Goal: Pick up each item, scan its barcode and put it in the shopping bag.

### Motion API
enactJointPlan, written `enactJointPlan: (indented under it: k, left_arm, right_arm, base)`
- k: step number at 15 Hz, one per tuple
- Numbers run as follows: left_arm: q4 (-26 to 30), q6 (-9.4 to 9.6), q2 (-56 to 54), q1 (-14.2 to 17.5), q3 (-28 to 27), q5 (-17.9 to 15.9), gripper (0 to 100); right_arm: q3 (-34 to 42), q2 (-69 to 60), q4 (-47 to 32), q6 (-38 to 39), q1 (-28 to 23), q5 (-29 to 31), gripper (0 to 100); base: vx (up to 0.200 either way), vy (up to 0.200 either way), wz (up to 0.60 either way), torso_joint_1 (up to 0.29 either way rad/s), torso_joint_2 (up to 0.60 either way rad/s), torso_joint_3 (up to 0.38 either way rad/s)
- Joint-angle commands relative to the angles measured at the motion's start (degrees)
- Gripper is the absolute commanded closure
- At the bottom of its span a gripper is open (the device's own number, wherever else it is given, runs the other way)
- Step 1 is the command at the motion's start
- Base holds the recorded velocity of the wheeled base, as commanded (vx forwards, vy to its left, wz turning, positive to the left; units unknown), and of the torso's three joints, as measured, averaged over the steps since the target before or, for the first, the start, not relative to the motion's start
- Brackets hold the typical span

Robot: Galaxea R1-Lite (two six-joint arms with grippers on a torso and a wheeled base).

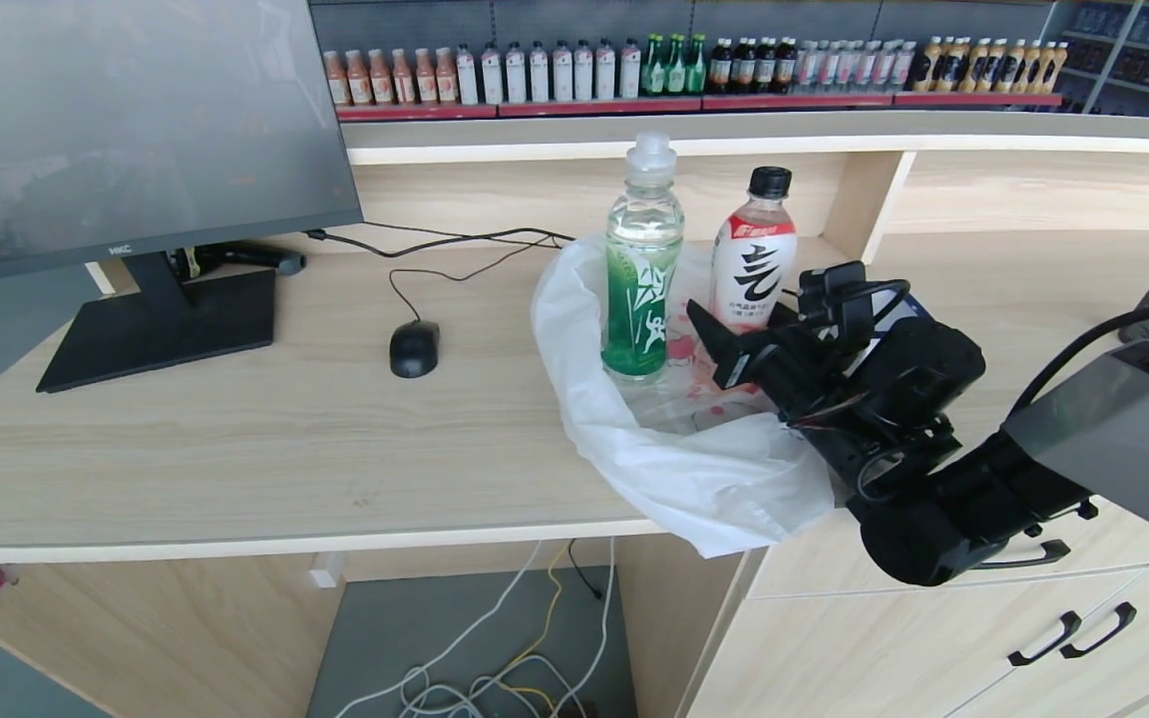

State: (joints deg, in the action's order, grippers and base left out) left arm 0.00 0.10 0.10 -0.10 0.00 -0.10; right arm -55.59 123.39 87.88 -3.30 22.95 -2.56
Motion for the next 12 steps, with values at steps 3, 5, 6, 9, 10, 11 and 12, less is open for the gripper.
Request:
enactJointPlan:
  k: [3,5,6,9,10,11,12]
  left_arm:
    - [0.0,-0.01,-0.01,0.01,0.0,0.01,0]
    - [0.0,-0.01,-0.01,0.01,0.0,0.01,0]
    - [0.0,-0.01,-0.01,0.01,0.0,0.01,0]
    - [0.0,-0.01,-0.01,0.01,0.0,0.01,0]
    - [0.0,-0.01,-0.01,0.01,0.0,0.01,0]
    - [0.0,-0.01,-0.01,0.01,0.0,0.01,0]
    - [0.0,0.08,-0.01,0.01,0.0,0.01,0]
  right_arm:
    - [0.57,-0.35,1.41,0.05,-0.19,-0.25,0]
    - [1.01,-0.43,2.12,0.05,-0.28,-0.25,0]
    - [1.54,-0.7,2.12,-0.21,-0.72,-0.16,0]
    - [4.7,-4.04,2.12,-1.27,-0.72,-0.25,0]
    - [6.9,-5.8,2.12,-1.27,-0.72,-0.25,0]
    - [8.13,-7.03,2.12,-1.27,-0.72,-0.34,0]
    - [10.59,-9.66,2.12,-1.35,-0.72,-0.34,0]
  base:
    - [0.0,0.0,0.0,0.0,0.0,0.0]
    - [0.0,0.0,0.0,0.0,0.0,0.0]
    - [0.0,0.0,0.0,0.0,0.0,0.0]
    - [0.0,0.0,0.0,0.0,0.0,0.0]
    - [0.0,0.0,0.0,0.0,0.0,0.0]
    - [0.0,0.0,0.0,0.0,0.0,0.0]
    - [0.0,0.0,0.0,0.0,0.0,0.0]
